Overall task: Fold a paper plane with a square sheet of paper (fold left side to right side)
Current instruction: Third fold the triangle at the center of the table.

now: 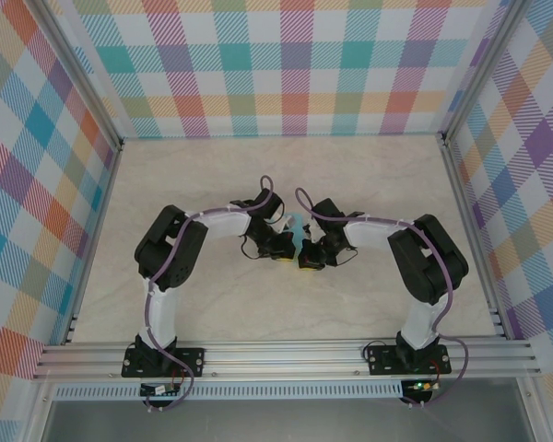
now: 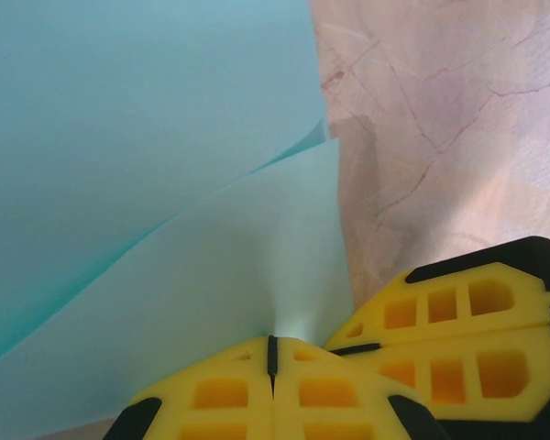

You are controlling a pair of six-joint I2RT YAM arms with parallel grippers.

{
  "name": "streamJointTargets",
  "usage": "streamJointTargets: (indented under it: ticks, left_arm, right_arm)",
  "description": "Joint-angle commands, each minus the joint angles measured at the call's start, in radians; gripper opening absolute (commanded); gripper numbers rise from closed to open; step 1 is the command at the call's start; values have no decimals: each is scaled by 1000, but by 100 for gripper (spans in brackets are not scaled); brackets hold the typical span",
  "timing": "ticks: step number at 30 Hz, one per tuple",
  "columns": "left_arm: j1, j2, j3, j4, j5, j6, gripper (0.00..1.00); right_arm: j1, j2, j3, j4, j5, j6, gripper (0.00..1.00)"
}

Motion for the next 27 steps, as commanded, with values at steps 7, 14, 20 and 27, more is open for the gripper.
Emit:
streamJointTargets:
  ticks: [7,14,20,27]
  left_arm:
    - [169,-4,6,-124,-185,82,0]
    - [195,-73,21,-135,-167,99,8]
    - [201,-197,-41,-80,-123,58,26]
    - [198,-322,-214,138,-41,-122,51]
  right_arm:
    - [8,64,-48,-102,91,2,0]
    - [9,40,-37,-60,34,-4,0]
    - [9,-67,-24,-42,-4,-26,3]
    - [-5,-229,14,-200,181,-118,39]
